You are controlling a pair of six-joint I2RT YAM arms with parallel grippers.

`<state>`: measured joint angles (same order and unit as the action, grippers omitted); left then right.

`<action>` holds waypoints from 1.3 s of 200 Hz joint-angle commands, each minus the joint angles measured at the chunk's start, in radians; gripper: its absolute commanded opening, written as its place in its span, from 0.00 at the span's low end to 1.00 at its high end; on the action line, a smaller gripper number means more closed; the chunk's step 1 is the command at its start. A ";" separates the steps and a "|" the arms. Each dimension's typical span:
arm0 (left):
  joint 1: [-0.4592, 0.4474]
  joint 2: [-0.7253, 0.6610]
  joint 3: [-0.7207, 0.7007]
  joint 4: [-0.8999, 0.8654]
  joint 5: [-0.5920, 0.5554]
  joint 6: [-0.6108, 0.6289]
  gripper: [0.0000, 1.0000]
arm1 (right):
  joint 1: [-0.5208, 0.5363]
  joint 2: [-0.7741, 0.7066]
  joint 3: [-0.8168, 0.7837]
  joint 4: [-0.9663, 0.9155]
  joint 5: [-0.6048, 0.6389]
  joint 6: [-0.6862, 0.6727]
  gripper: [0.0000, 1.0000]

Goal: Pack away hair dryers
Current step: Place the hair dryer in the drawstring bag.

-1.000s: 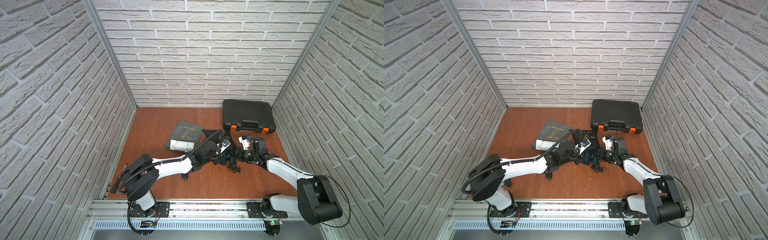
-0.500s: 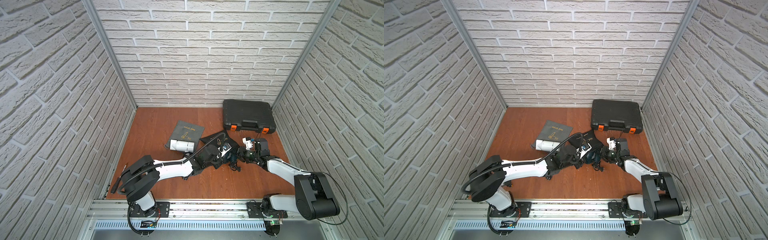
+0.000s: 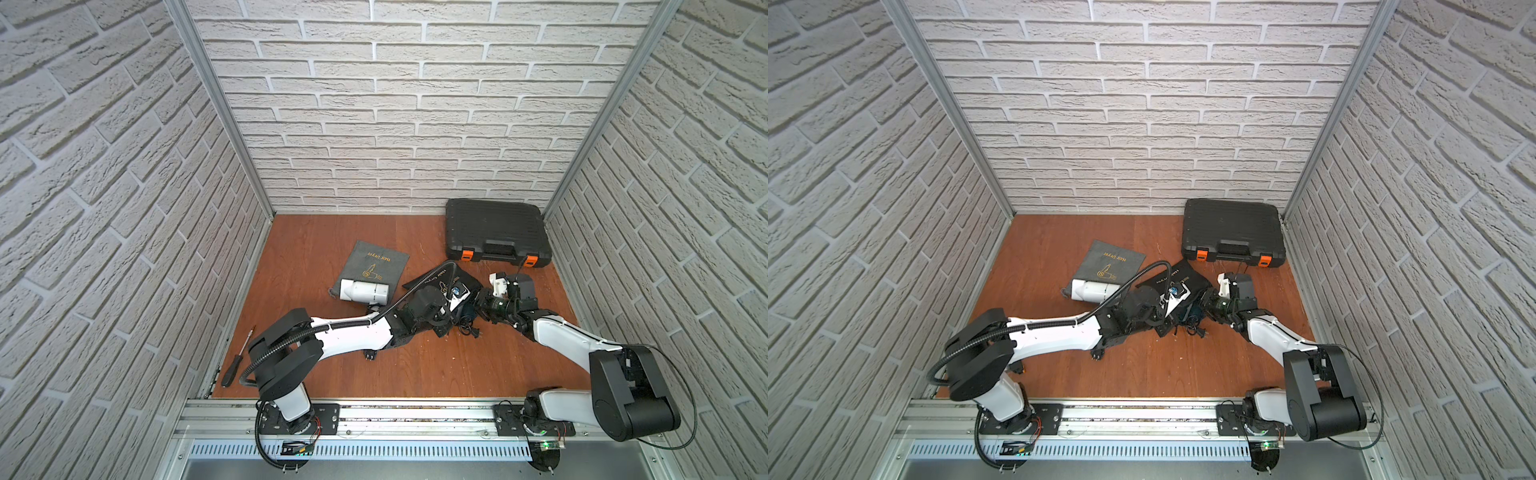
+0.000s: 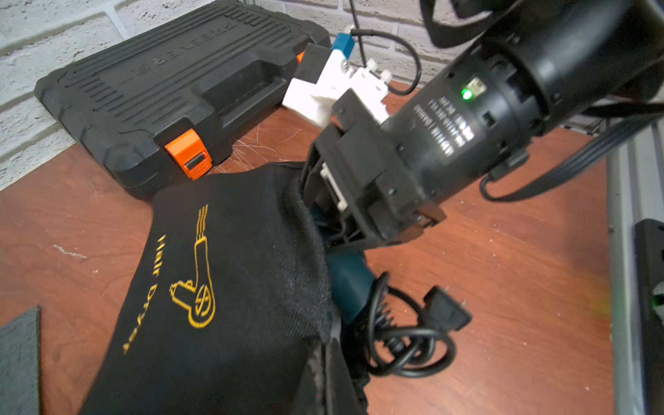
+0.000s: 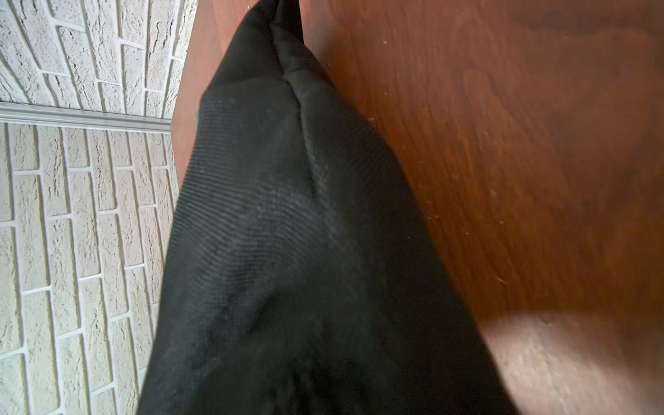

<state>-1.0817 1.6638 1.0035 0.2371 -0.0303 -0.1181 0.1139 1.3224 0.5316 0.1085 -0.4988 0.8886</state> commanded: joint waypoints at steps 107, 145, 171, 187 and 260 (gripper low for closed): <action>0.042 -0.008 0.022 0.016 0.072 0.001 0.00 | 0.083 0.070 0.123 0.088 -0.159 -0.127 0.03; 0.034 -0.038 -0.026 0.022 0.068 -0.001 0.00 | 0.015 0.079 0.101 0.157 -0.211 -0.062 0.03; 0.023 -0.048 -0.046 0.005 0.053 -0.002 0.00 | -0.012 0.070 0.087 0.198 -0.236 -0.021 0.03; 0.013 -0.046 -0.044 -0.023 0.042 0.005 0.00 | -0.015 0.067 0.090 0.187 -0.240 -0.017 0.03; -0.025 -0.018 -0.021 -0.012 0.094 -0.050 0.00 | -0.019 0.049 0.085 0.181 -0.085 0.046 0.03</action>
<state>-1.0790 1.6447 0.9726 0.2096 0.0074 -0.1329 0.0971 1.4231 0.6174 0.1802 -0.6552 0.8875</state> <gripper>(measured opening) 0.048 0.401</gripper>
